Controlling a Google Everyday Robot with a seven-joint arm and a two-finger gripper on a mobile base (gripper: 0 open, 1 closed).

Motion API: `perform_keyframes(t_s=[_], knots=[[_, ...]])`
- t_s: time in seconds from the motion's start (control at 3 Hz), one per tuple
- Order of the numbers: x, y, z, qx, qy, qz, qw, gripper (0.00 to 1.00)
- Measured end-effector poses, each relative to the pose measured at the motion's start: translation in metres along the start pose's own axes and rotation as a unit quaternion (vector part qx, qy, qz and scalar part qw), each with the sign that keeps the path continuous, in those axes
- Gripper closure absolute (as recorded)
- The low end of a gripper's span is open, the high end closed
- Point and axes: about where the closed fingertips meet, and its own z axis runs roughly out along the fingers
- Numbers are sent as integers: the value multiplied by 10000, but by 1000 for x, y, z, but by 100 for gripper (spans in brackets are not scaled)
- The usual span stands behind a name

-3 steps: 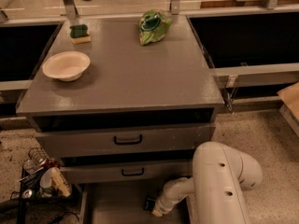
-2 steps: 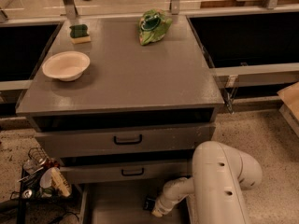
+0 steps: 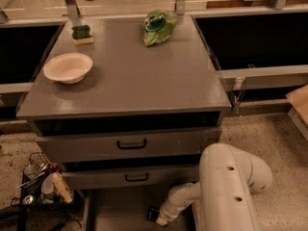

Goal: Pick rxbar blueberry from bottom drawer and place on counter

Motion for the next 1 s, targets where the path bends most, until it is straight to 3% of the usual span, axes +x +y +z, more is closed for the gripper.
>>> perform_keyframes(t_s=[1.0], knots=[[-13,28,-28,-82,-204,-301,9993,100]])
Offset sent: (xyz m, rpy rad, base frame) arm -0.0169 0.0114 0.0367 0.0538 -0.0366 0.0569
